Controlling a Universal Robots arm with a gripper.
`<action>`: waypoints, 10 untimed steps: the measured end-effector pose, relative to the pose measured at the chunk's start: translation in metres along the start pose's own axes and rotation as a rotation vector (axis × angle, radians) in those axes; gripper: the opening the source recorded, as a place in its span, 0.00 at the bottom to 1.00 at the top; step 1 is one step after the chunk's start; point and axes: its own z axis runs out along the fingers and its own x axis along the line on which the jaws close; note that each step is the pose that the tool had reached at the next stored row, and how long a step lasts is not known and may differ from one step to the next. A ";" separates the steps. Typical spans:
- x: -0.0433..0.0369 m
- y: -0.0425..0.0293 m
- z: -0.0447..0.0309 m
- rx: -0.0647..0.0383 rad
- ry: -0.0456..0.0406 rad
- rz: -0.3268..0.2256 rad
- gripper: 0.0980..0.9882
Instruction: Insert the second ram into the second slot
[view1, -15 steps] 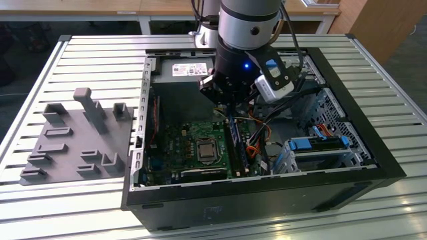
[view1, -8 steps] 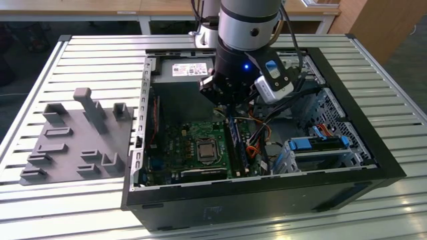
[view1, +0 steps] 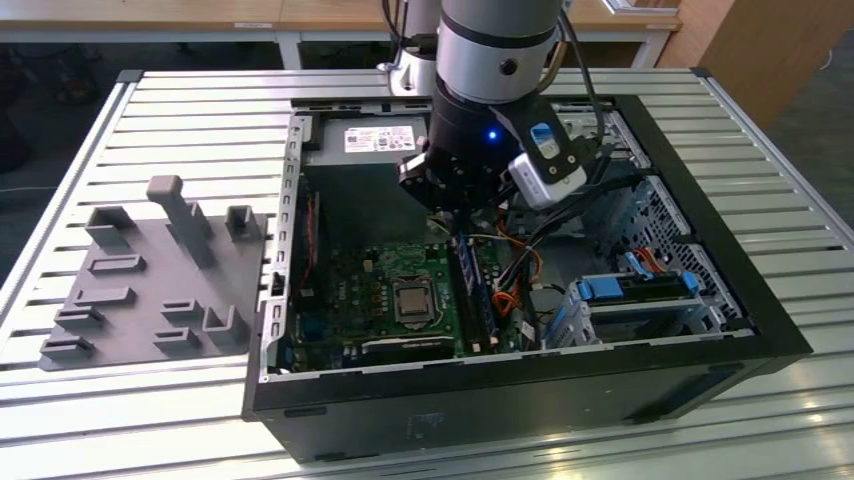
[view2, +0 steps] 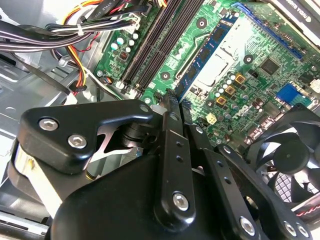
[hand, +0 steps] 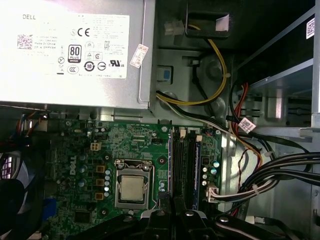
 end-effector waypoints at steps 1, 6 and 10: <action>0.0000 0.0000 0.0002 0.000 0.0000 0.000 0.04; 0.0000 0.0000 0.0012 0.000 0.0000 0.000 0.04; 0.0000 -0.0001 0.0021 0.000 0.0000 0.000 0.04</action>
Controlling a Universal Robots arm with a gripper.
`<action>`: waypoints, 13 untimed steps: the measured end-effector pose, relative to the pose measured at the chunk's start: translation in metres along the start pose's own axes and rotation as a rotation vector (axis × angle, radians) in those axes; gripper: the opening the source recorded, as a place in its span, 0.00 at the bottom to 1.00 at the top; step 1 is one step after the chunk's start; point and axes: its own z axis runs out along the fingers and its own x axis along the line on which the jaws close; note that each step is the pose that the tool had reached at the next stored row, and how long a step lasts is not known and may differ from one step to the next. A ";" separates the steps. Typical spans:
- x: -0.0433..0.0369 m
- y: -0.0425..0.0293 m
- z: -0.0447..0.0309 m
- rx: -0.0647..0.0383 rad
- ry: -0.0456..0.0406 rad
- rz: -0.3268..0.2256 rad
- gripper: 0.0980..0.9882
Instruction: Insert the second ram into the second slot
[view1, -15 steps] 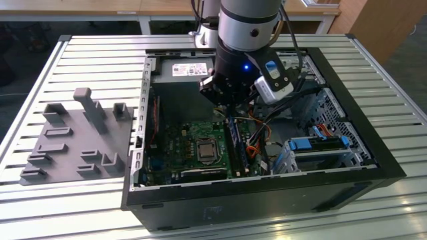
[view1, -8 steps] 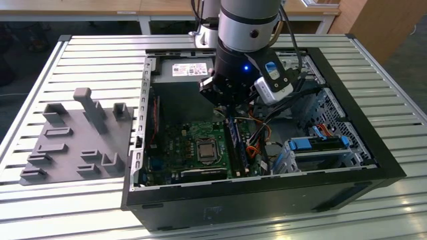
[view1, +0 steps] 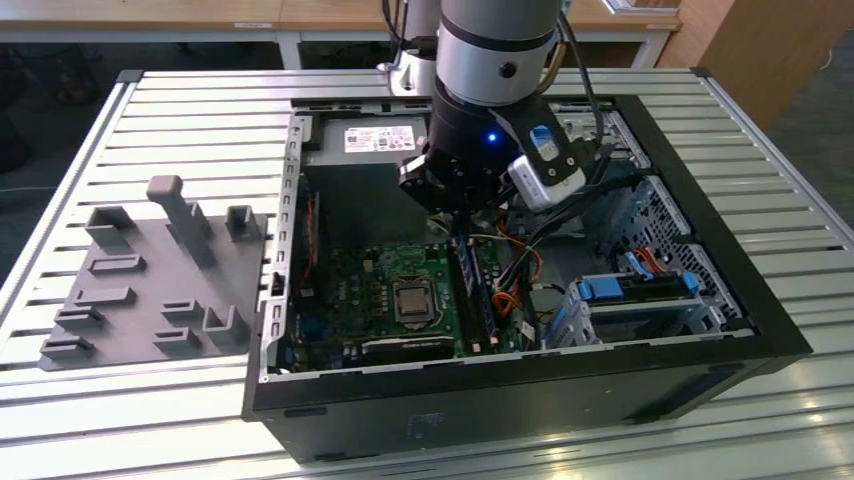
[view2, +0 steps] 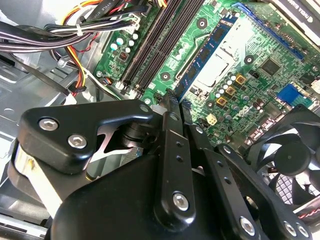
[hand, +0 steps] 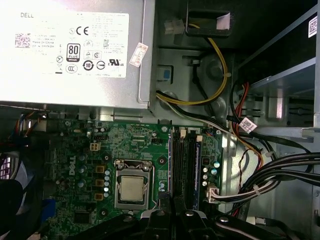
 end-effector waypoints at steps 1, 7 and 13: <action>0.0000 0.0000 0.0002 0.000 0.0000 0.000 0.04; 0.0000 -0.0001 0.0025 0.000 0.0000 0.000 0.04; 0.0000 -0.0002 0.0051 0.000 0.0001 0.000 0.04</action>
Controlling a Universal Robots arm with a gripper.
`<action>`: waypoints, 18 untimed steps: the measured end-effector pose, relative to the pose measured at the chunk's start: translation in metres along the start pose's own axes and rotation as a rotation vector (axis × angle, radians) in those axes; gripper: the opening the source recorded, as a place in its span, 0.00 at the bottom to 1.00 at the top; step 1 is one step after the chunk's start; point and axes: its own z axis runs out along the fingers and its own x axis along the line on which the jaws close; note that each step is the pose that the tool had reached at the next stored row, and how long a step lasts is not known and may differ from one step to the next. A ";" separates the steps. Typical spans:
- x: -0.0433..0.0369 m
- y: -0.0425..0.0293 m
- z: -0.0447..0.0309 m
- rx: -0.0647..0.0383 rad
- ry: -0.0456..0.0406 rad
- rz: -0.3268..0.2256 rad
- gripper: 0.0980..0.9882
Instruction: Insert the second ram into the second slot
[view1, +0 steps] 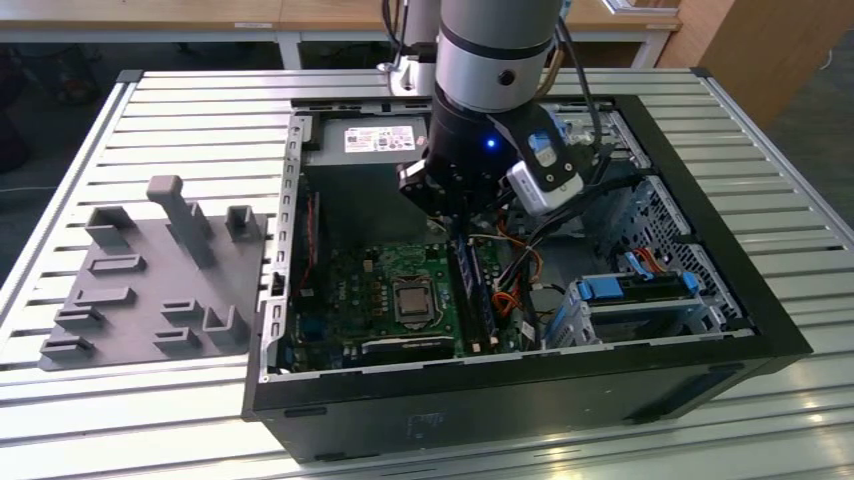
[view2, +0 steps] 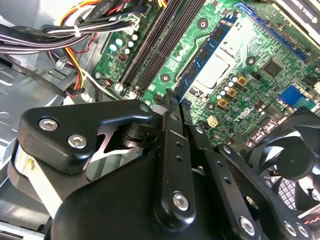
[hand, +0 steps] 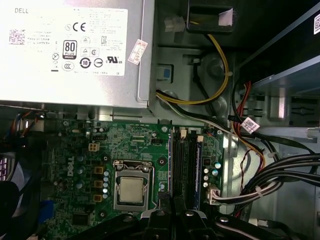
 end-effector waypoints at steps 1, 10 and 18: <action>0.0000 0.0000 0.0004 0.000 0.0000 0.000 0.04; 0.0000 -0.0001 0.0028 0.000 0.0000 0.000 0.04; 0.0000 -0.0001 0.0046 0.000 -0.0001 0.000 0.04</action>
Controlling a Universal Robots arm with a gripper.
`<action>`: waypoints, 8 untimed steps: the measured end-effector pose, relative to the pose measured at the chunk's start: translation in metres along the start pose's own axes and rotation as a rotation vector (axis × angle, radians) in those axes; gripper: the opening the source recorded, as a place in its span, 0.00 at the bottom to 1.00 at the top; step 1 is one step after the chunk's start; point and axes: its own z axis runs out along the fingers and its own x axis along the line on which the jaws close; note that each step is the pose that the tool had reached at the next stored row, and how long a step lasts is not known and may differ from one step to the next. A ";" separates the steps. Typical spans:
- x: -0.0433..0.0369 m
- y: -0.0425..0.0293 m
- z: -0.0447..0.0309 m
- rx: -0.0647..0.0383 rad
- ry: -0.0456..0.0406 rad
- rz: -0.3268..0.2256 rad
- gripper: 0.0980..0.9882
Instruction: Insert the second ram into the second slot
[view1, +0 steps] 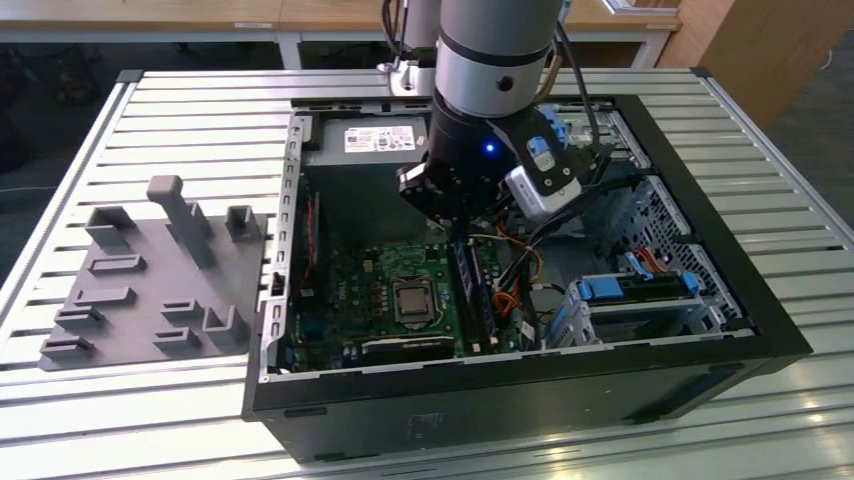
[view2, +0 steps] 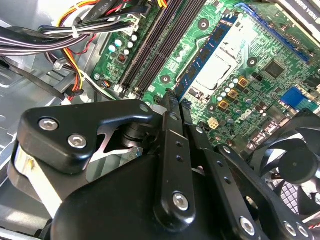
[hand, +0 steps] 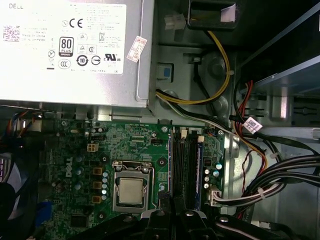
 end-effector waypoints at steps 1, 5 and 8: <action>0.0000 0.0000 0.0003 0.000 0.0000 0.000 0.04; 0.0000 0.0000 0.0013 0.000 0.0000 0.000 0.04; 0.0000 -0.0001 0.0021 0.000 0.0000 0.000 0.04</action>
